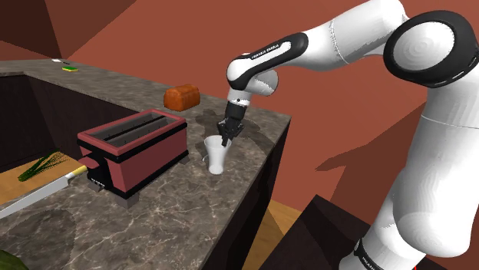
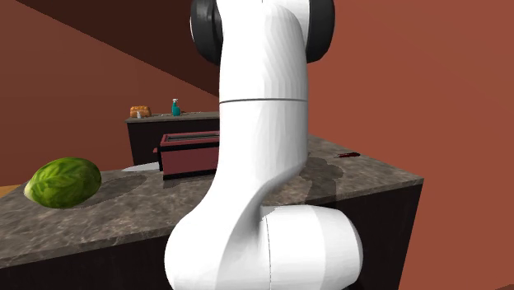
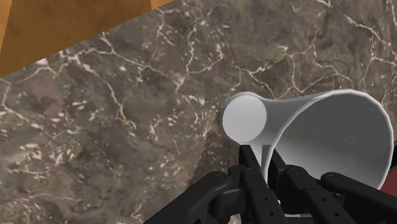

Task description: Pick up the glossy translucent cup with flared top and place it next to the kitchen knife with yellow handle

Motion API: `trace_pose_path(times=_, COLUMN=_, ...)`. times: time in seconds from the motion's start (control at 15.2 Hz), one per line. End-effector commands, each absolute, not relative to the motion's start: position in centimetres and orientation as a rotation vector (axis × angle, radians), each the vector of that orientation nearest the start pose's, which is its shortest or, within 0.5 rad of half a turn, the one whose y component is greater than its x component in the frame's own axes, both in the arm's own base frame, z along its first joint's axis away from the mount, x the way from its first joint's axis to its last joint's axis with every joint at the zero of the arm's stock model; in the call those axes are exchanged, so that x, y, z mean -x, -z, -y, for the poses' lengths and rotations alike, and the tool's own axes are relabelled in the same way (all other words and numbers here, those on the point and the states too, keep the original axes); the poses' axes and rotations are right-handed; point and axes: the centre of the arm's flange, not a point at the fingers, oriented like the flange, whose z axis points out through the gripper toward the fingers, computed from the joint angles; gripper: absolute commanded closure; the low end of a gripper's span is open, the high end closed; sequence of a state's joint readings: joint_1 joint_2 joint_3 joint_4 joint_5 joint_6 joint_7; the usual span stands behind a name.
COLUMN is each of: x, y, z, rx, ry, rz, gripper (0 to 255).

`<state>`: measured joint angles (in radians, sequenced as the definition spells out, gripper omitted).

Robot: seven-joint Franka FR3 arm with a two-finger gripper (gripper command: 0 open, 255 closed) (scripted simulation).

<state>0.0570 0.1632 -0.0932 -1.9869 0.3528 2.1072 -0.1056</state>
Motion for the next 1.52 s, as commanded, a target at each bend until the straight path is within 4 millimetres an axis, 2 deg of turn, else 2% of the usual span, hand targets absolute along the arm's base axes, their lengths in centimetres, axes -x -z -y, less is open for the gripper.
trace_pose_path(times=0.0, x=-58.5, y=-39.2, z=0.3, rx=2.85, ry=-0.029, rz=-0.168, gripper=255)
trace_pose_path(times=1.45, x=-58.5, y=-50.8, z=0.3, rx=2.85, ry=-0.029, rz=-0.168, gripper=255)
